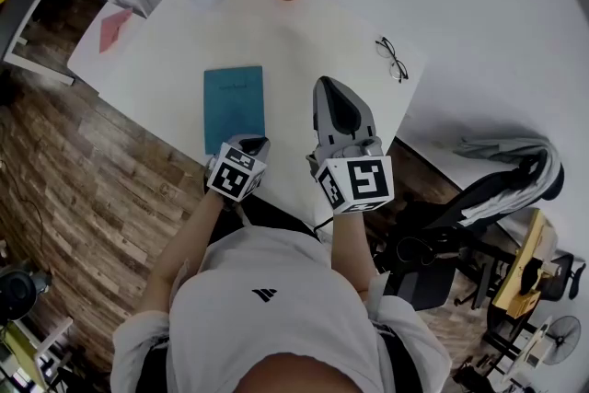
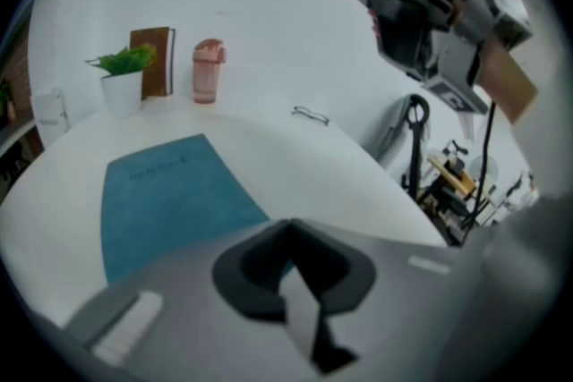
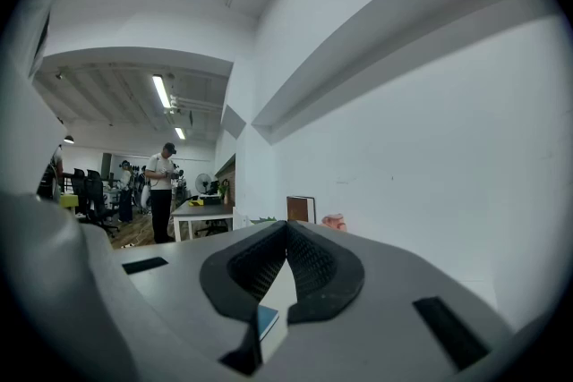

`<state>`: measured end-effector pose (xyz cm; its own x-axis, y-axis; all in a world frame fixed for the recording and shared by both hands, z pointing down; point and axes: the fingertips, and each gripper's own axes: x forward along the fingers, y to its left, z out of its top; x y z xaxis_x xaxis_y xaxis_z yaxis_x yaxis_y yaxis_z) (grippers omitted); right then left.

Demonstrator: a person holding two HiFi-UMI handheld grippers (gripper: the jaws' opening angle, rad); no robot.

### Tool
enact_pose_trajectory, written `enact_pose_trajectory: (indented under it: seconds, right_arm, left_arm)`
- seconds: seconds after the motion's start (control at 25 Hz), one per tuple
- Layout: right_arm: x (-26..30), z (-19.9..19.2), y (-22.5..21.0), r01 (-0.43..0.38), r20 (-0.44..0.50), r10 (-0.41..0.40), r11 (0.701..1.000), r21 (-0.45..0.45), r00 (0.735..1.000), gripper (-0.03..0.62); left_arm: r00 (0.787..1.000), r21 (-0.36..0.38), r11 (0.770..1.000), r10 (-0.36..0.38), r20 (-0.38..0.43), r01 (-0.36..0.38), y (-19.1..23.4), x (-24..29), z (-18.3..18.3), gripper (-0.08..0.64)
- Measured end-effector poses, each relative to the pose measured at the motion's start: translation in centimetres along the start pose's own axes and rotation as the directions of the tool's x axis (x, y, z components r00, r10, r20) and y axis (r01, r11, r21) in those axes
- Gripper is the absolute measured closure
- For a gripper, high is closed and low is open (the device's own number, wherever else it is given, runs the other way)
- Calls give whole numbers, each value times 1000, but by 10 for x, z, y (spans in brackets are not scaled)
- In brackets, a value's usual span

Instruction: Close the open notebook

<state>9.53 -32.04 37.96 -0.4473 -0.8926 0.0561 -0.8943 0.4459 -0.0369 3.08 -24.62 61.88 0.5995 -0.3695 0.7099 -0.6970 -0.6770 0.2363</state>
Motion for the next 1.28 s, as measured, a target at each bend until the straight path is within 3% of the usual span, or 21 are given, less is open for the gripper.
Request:
enact_pose_trajectory:
  seconds: [0.4, 0.64, 0.8, 1.0, 1.28]
  right_arm:
    - [-5, 7, 18, -12, 8, 12, 1000, -17, 1000, 594]
    - [-12, 13, 34, -8, 14, 9, 1000, -29, 1000, 594]
    - [-19, 15, 40, 8, 16, -8, 999, -32, 1000, 594]
    - [-26, 19, 52, 18, 22, -17, 999, -39, 1000, 594]
    - [-33, 27, 75, 15, 38, -13, 998, -53, 999, 594]
  left_arm:
    - [981, 54, 998, -52, 184, 43, -9, -42, 26, 548]
    - [974, 83, 992, -108, 198, 93, -19, -53, 27, 479]
    - [969, 86, 995, -73, 237, 54, -17, -67, 28, 549]
    - [952, 85, 996, -45, 302, 20, -11, -97, 35, 552]
    - [907, 71, 996, 11, 420, -45, 0, -152, 46, 552]
